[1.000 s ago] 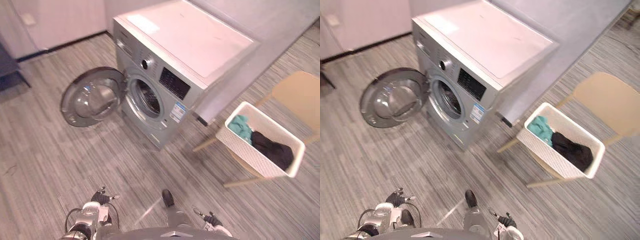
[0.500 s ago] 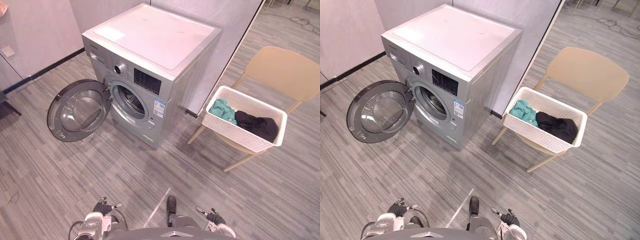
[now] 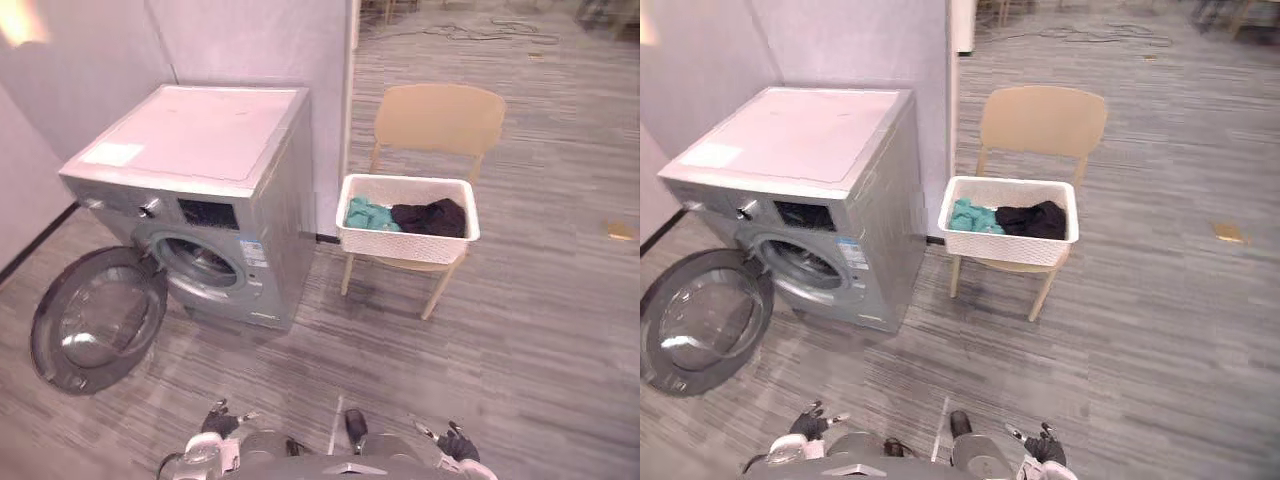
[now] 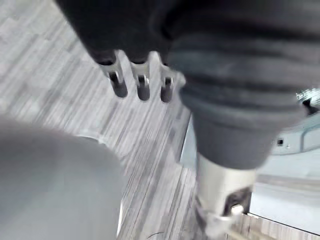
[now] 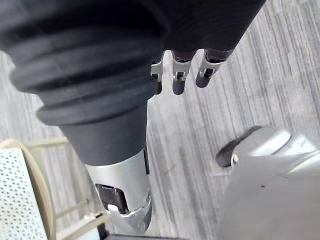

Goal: Pick up the laundry basket with both hands and put the clothes into the washing machine.

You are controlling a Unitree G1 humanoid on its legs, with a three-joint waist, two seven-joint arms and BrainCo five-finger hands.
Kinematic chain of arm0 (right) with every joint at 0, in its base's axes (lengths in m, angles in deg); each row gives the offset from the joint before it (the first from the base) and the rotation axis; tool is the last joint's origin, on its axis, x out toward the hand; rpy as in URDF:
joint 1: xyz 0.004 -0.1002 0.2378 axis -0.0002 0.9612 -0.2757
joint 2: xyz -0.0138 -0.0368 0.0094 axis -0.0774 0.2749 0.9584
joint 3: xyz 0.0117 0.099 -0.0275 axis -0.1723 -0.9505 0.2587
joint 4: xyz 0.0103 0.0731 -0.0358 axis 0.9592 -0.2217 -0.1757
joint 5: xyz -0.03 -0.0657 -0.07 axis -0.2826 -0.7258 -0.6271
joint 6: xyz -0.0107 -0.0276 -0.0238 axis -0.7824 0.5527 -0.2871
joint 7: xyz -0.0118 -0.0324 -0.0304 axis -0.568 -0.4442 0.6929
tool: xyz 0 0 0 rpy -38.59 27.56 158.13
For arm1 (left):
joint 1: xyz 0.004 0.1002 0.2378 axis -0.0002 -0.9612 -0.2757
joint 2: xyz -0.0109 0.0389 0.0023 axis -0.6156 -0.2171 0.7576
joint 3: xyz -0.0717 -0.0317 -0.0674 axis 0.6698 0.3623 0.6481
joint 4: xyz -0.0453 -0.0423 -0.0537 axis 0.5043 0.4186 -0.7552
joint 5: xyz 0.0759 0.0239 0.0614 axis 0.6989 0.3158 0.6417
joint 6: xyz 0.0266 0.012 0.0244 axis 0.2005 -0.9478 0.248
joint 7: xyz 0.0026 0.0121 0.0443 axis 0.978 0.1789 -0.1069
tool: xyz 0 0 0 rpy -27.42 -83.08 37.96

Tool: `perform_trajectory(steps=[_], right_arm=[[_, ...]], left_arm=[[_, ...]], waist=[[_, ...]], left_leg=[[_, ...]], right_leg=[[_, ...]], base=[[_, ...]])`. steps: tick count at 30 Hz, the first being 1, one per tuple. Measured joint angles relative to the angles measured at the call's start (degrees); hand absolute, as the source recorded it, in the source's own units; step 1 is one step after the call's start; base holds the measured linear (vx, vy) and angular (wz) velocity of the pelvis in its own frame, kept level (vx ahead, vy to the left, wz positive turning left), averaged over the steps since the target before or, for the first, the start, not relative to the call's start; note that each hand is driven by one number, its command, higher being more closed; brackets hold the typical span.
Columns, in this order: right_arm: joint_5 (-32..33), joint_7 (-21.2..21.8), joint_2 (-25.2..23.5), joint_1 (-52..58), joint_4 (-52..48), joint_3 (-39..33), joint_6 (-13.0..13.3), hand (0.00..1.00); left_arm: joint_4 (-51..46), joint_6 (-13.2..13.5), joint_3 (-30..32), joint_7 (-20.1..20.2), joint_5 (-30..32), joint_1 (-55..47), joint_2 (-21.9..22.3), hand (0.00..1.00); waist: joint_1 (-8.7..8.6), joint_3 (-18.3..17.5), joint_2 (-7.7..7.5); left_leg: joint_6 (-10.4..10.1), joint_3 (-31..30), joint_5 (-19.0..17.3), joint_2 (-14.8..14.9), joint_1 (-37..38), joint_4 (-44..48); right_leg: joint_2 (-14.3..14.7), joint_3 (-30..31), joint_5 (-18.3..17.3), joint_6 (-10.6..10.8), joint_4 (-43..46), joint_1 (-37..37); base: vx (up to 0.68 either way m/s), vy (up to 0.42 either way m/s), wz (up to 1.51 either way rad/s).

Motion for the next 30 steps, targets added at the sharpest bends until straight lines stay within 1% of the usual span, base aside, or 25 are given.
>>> perform_trajectory(steps=[1,2,3,5,7,8,9,10,11,12,13,14,15,16,17,18,19,21,22,23,24,26,27,28,30], right_arm=[[0.0,0.0,-0.6,0.0,0.1,0.4,-0.1,0.00],[0.0,0.1,-1.4,-0.6,0.0,1.1,-0.3,0.00],[-0.3,0.1,-0.8,-1.1,-1.0,2.5,-0.4,0.00],[-2.0,0.2,-1.1,-2.1,-1.7,4.9,-0.3,0.00],[-2.3,0.5,-2.6,-2.4,-2.1,6.3,-0.3,0.00],[-2.3,0.7,-3.2,-1.9,-2.4,6.2,-0.3,0.00],[-3.2,1.5,-3.6,-0.9,-3.2,6.2,-0.3,0.00],[-4.5,1.9,-4.0,-0.8,-3.4,6.2,-0.4,0.00],[-4.6,2.1,-4.2,-0.8,-3.4,6.1,-0.4,0.00],[-4.6,2.2,-4.8,-0.8,-3.4,5.8,-0.4,0.00],[-4.3,2.5,-5.5,-0.4,-3.5,4.8,-0.3,0.00],[-4.4,2.5,-5.7,-0.3,-3.5,3.9,-0.3,0.00],[-4.4,2.4,-5.4,-0.3,-3.1,2.3,-0.4,0.00],[-4.4,2.4,-5.4,-0.2,-2.8,1.2,-0.4,0.00],[-4.4,2.2,-5.3,-0.2,-2.3,-0.8,-0.4,0.00],[-4.3,2.0,-5.2,-0.2,-2.2,-2.4,-0.4,0.00],[-4.3,1.9,-5.3,-0.1,-2.1,-3.1,-0.4,0.00],[-4.4,1.8,-5.7,-0.1,-0.4,-5.4,-0.5,0.00],[-4.4,1.8,-6.2,0.2,1.3,-6.5,-0.4,0.00],[-4.4,1.8,-5.5,-0.4,4.0,-9.2,-0.8,0.00],[-4.4,1.8,-5.3,-0.3,5.0,-11.0,-1.0,0.00],[-4.4,1.7,-4.6,0.3,8.0,-14.5,-2.1,0.00],[-4.4,1.7,-4.7,1.2,8.1,-14.7,-2.4,0.00],[-4.2,1.9,-5.2,2.6,8.3,-15.7,-2.9,0.00],[-4.1,2.0,-5.7,2.8,8.3,-16.6,-2.8,0.00]], left_arm=[[0.0,0.1,1.0,0.0,0.0,-0.2,-0.3,0.00],[-0.8,0.3,3.7,0.0,-1.1,-0.3,-0.3,0.00],[-1.1,0.3,6.1,0.0,-2.0,-0.6,0.7,0.00],[-1.2,0.3,8.4,-0.1,-2.3,-1.9,1.3,0.00],[-1.2,0.0,8.7,0.0,-2.2,-2.7,1.2,0.00],[-1.2,-0.2,8.7,0.0,-2.2,-2.7,1.2,0.00],[-1.2,-0.4,8.4,-0.1,-2.2,-2.6,1.0,0.00],[-1.2,-0.5,7.3,-0.1,-2.2,-2.1,0.9,0.00],[-1.2,-0.6,6.4,-0.1,-2.2,-1.7,0.3,0.00],[-1.2,-0.6,4.8,-0.2,-2.2,-1.2,-0.7,0.00],[-1.2,-0.7,2.2,-0.2,-2.2,0.1,-1.5,0.00],[-1.3,-0.7,1.5,-0.3,-2.2,0.4,-1.6,0.00],[-1.3,-0.7,-0.1,-0.3,-2.2,1.4,-1.4,0.00],[-1.3,-0.7,-1.0,-0.2,-2.2,1.8,-1.2,0.00],[-1.3,-0.7,-1.8,0.0,-2.4,2.6,-0.4,0.00],[-1.3,-0.6,-2.0,0.0,-2.8,3.2,0.5,0.00],[-1.3,-0.6,-2.0,0.0,-2.8,3.4,0.9,0.00],[-1.3,-0.5,-1.7,0.0,-3.5,3.1,1.3,0.00],[-1.2,-0.4,-0.8,-0.1,-3.8,3.0,0.9,0.00],[-0.2,-0.4,0.7,0.2,-3.8,2.9,2.4,0.00],[0.3,-0.4,1.5,0.3,-3.8,3.4,3.3,0.00],[0.6,-0.5,4.5,0.8,-2.5,3.6,4.9,0.00],[0.5,-0.5,5.6,0.9,-2.1,3.5,5.0,0.00],[0.5,-0.5,8.2,1.2,-2.1,3.2,5.2,0.00],[0.5,-0.5,9.6,1.3,-2.2,2.8,5.3,0.00]], waist=[[-0.25,0.1,-1.17],[-0.02,0.3,-3.14],[0.83,-0.1,-3.15],[1.47,-1.6,-3.16],[1.73,-4.4,-4.21],[1.68,-4.7,-5.49],[1.42,-5.5,-6.56],[1.49,-5.8,-7.20],[1.28,-5.4,-7.95],[0.76,-4.3,-8.96],[-0.42,-2.9,-9.99],[-0.50,-2.4,-9.52],[-0.78,-2.1,-9.87],[-0.90,-2.2,-9.72],[-0.99,-2.1,-9.26],[-1.14,-1.8,-8.42],[-1.14,-1.6,-8.21],[-0.97,-1.9,-8.60],[-1.10,-2.6,-9.49],[-1.46,-3.2,-7.25],[-1.60,-3.4,-6.25],[-1.92,-3.5,-4.86],[-2.18,-3.8,-4.43],[-2.56,-4.1,-3.98],[-2.47,-4.1,-4.32]], left_leg=[[0.0,-0.1,-0.1,-1.0,-0.1,0.4],[0.9,-1.2,-1.5,-2.7,-0.4,2.4],[1.8,-2.2,-2.2,-3.1,-1.3,2.8],[1.9,-0.4,-2.1,-3.0,0.0,0.2],[2.3,2.6,-1.0,-4.2,2.5,-4.4],[2.6,3.1,-0.7,-5.0,3.5,-5.3],[3.3,3.3,-0.4,-6.5,5.0,-7.1],[3.8,4.8,0.0,-7.4,6.6,-8.7],[4.0,5.1,0.0,-7.8,7.3,-8.8],[4.1,4.8,-0.1,-8.3,8.8,-8.3],[4.5,3.1,-0.4,-8.1,11.2,-7.7],[4.5,2.6,-0.4,-7.9,12.1,-8.0],[4.5,2.4,-0.4,-7.2,13.8,-8.2],[4.5,2.3,-0.4,-6.5,14.4,-8.3],[4.3,2.3,-0.5,-5.1,15.5,-8.6],[3.4,2.5,-1.0,-3.2,16.6,-9.1],[2.9,2.6,-1.3,-2.5,17.2,-9.2],[0.5,3.5,-1.8,-0.9,20.5,-12.0],[-1.2,3.9,-2.4,-0.8,21.7,-12.8],[-1.9,3.4,-1.6,1.8,22.1,-13.2],[-1.7,2.8,-0.3,2.4,21.8,-13.2],[-2.8,2.0,5.0,4.6,22.0,-13.1],[-2.8,1.5,5.9,5.5,22.0,-12.7],[-2.4,-0.4,8.1,7.7,21.8,-10.6],[-1.0,-2.8,10.7,9.8,19.4,-4.5]], right_leg=[[-0.6,0.3,-3.4,-0.5,1.7,1.0],[-1.2,1.6,-8.0,-0.7,0.3,2.0],[0.3,4.6,-8.1,-0.7,0.0,1.6],[1.3,8.0,-7.3,-0.9,-2.1,1.8],[0.4,10.0,-8.1,-0.1,-0.8,0.8],[0.0,10.2,-9.0,0.9,0.8,0.0],[-0.6,10.7,-10.7,2.6,3.9,-0.7],[-0.7,10.6,-12.3,7.7,11.7,-3.3],[-0.7,10.2,-12.5,11.0,16.4,-5.1],[-0.8,9.1,-11.1,14.3,23.0,-7.2],[-1.1,5.2,-6.6,15.2,30.8,-9.7],[-1.6,3.3,-6.1,13.8,34.2,-10.7],[-3.6,1.2,-7.3,11.1,38.2,-12.8],[-5.1,0.5,-7.9,9.8,38.8,-13.9],[-8.2,0.1,-9.1,7.5,37.2,-16.0],[-11.1,-0.2,-9.2,6.8,31.4,-16.9],[-12.3,-0.3,-9.0,6.7,27.3,-17.1],[-15.2,-0.1,-3.8,7.6,7.7,-14.3],[-15.8,-0.3,5.0,10.6,1.6,-13.3],[-13.7,-1.7,4.2,9.5,2.7,-13.5],[-13.0,-2.2,3.2,9.3,3.0,-13.7],[-12.2,-4.8,0.7,6.9,5.6,-13.1],[-11.9,-5.8,-0.2,6.3,6.0,-12.3],[-11.5,-8.9,-2.2,5.0,6.1,-9.5],[-11.2,-11.7,-3.8,4.3,4.8,-6.0]], base=[[0.08,0.022,-0.18],[0.06,-0.006,-0.46],[0.05,0.007,-0.70],[0.10,0.054,-0.92],[0.21,0.033,-0.65],[0.25,-0.006,-0.23],[0.26,-0.016,-0.22],[0.25,-0.022,-0.20],[0.21,-0.039,-0.13],[0.20,-0.075,0.24],[0.21,-0.099,0.35],[0.25,-0.194,0.42],[0.20,-0.193,0.24],[0.23,-0.253,0.23],[0.19,-0.239,0.14],[0.20,-0.260,0.08],[0.22,-0.317,-0.16],[0.25,-0.404,-0.37],[0.30,-0.428,-0.29],[0.24,-0.318,-0.13],[0.26,-0.388,0.00],[0.28,-0.456,0.24],[0.27,-0.419,0.69],[0.15,-0.254,0.70],[0.13,-0.289,0.67]])
